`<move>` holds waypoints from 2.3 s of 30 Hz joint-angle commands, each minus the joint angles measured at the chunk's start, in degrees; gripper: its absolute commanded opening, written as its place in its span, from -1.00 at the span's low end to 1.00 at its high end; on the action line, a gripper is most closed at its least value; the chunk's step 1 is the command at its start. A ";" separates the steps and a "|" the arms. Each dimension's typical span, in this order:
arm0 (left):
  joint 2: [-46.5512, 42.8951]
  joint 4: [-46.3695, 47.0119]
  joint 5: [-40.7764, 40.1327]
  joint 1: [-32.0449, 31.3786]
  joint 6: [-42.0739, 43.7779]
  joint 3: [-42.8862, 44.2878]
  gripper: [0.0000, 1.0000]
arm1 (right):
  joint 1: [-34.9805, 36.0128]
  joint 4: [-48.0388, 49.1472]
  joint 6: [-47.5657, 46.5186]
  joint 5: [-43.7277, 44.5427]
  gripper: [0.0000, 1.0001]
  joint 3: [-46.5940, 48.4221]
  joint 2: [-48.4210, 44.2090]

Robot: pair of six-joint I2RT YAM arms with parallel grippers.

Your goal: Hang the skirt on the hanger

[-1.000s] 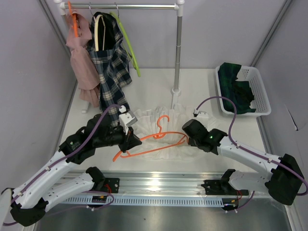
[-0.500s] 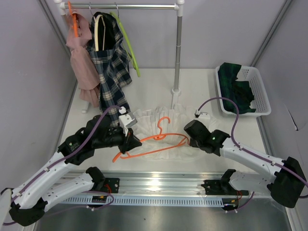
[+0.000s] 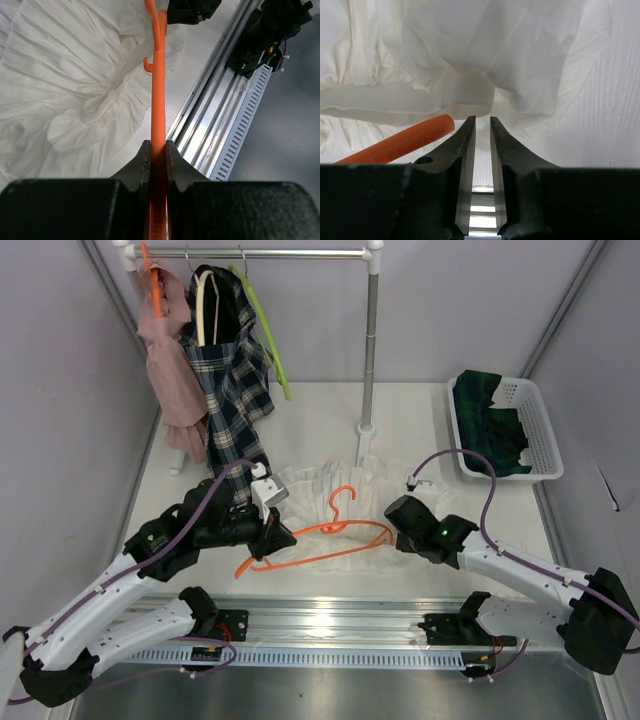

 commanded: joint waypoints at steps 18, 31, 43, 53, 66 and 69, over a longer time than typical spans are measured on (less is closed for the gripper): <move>-0.10 6.63 -4.63 -3.99 0.06 -2.54 -1.00 | -1.71 6.76 -1.91 1.11 -0.72 -0.46 3.73; -0.28 9.71 -10.26 -6.10 3.75 -2.46 -1.00 | -1.88 -0.71 -3.23 -0.29 -0.86 6.39 0.91; -0.27 9.45 -9.73 -7.33 6.48 -3.16 -1.00 | -2.41 -2.66 -4.37 -0.99 -0.74 7.72 1.09; 0.69 8.66 -13.07 -8.03 8.06 -3.25 -1.00 | -3.29 4.11 -4.81 -3.72 -0.53 2.01 4.33; 1.75 9.27 -11.93 -8.30 7.62 -3.78 -1.00 | -4.69 8.86 -5.34 -2.84 -0.46 1.65 9.08; 1.84 9.44 -11.75 -8.47 7.62 -3.86 -1.00 | -5.05 8.60 -5.34 -2.05 -0.52 1.74 9.18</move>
